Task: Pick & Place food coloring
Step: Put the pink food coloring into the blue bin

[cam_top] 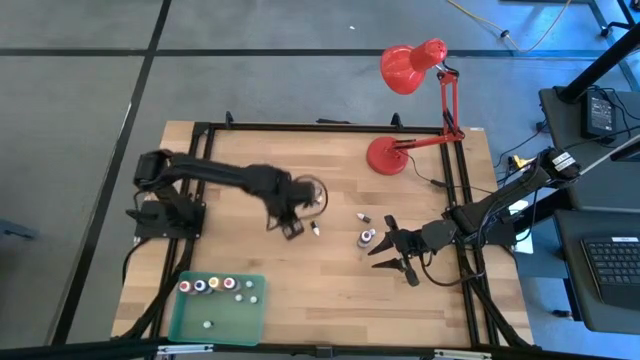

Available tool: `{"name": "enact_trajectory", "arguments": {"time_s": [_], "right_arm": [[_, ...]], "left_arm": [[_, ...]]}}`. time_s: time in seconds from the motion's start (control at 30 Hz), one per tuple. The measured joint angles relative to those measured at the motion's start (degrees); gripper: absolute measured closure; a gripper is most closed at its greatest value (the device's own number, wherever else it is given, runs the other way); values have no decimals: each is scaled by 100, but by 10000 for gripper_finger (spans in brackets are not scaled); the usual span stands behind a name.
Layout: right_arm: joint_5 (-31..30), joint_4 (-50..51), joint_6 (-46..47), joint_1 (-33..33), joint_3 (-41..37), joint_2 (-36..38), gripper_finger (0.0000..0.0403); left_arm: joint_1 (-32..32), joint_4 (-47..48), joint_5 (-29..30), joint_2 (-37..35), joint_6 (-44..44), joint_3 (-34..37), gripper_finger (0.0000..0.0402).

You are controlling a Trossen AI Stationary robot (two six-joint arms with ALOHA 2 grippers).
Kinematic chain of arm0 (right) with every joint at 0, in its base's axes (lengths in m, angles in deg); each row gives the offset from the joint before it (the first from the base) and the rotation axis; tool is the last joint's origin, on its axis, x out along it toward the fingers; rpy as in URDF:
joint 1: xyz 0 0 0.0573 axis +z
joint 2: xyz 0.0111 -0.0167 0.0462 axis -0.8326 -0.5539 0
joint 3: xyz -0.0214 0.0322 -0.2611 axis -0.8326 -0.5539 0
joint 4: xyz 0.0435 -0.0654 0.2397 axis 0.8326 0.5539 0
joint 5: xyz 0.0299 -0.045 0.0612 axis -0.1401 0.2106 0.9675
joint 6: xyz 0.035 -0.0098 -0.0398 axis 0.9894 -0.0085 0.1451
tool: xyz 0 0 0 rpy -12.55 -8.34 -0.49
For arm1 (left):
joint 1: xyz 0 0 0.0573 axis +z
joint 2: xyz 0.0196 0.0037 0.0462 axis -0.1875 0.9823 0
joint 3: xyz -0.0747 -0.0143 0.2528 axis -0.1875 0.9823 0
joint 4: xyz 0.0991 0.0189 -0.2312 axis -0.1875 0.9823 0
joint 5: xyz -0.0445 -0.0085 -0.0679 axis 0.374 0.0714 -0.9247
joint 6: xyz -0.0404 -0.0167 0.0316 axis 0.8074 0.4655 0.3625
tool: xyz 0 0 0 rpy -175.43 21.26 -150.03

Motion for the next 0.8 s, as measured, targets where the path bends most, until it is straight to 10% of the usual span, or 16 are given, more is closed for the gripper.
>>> {"name": "enact_trajectory", "arguments": {"time_s": [0.8], "right_arm": [[-1, 9, 2, 0, 0, 0, 246]], "left_arm": [[-5233, 5, 784, -221, 6065, 0, 341]]}}
